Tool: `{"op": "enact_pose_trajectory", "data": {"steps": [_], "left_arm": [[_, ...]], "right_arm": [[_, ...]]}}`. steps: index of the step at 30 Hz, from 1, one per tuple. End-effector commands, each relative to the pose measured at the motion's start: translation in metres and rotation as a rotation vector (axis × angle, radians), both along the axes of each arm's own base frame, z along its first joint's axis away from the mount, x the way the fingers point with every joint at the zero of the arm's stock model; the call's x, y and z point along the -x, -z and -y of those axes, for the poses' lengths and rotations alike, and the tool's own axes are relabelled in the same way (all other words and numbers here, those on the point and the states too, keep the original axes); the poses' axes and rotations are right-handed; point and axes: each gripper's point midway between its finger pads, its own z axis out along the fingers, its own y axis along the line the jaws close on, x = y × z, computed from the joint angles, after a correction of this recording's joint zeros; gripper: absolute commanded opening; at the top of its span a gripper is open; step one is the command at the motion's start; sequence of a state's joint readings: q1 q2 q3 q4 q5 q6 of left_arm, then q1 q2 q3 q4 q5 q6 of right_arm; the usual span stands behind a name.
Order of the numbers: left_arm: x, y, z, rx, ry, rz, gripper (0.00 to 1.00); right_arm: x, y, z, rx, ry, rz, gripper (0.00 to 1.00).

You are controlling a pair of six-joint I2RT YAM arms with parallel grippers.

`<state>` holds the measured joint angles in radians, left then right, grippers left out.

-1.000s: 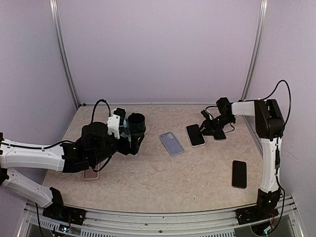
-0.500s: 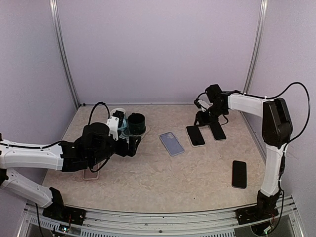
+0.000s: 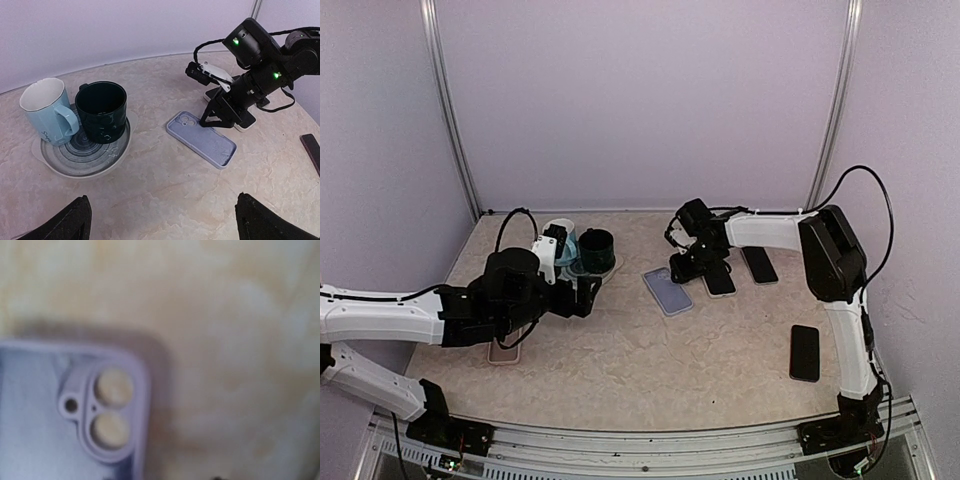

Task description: Put the phone into the phone case

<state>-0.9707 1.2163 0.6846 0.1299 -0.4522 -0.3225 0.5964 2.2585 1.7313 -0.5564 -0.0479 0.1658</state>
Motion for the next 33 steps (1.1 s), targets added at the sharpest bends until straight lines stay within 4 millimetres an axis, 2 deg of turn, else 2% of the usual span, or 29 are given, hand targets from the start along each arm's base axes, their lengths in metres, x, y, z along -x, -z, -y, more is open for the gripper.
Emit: {"op": "enact_pose_trajectory", "data": {"steps": [1, 2, 4, 7, 11, 15, 17, 20, 22, 25, 29, 33], "left_arm": [[0.0, -0.006, -0.006, 0.019, -0.014, 0.002, 0.99], [0.001, -0.007, -0.007, 0.016, -0.013, 0.006, 0.99], [0.0, -0.007, -0.008, 0.01, -0.02, 0.01, 0.99], [-0.001, -0.007, -0.008, 0.007, -0.024, 0.01, 0.99], [0.0, -0.005, -0.01, 0.018, -0.035, -0.009, 0.99], [0.005, -0.005, -0.014, 0.041, -0.037, -0.025, 0.99], [0.008, -0.006, -0.016, 0.049, -0.041, -0.028, 0.99], [0.015, -0.007, -0.02, 0.076, -0.048, -0.031, 0.99], [0.019, -0.006, -0.022, 0.089, -0.045, -0.035, 0.99], [0.023, -0.009, -0.022, 0.094, -0.034, -0.026, 0.99], [0.022, -0.012, -0.021, 0.075, -0.031, -0.009, 0.99], [0.021, -0.013, -0.016, 0.064, -0.019, -0.006, 0.99]], "right_arm": [[0.003, 0.019, 0.003, 0.056, 0.031, -0.024, 0.29], [0.006, 0.019, 0.001, 0.062, 0.026, -0.023, 0.18], [0.009, 0.017, 0.001, 0.094, 0.024, -0.001, 0.08], [0.012, 0.014, 0.005, 0.129, 0.035, 0.008, 0.02], [0.02, 0.006, 0.002, 0.114, 0.041, 0.016, 0.04], [0.035, 0.0, -0.015, 0.061, 0.015, 0.013, 0.22], [0.042, 0.005, -0.02, 0.053, 0.006, 0.001, 0.24], [0.043, 0.019, -0.014, 0.086, 0.026, -0.013, 0.25], [0.045, 0.025, -0.013, 0.096, 0.026, -0.026, 0.17], [0.051, 0.018, -0.016, 0.079, 0.026, -0.022, 0.01], [0.063, 0.002, -0.006, 0.081, 0.054, 0.004, 0.0], [0.085, -0.008, 0.012, 0.063, 0.102, 0.006, 0.0]]}}
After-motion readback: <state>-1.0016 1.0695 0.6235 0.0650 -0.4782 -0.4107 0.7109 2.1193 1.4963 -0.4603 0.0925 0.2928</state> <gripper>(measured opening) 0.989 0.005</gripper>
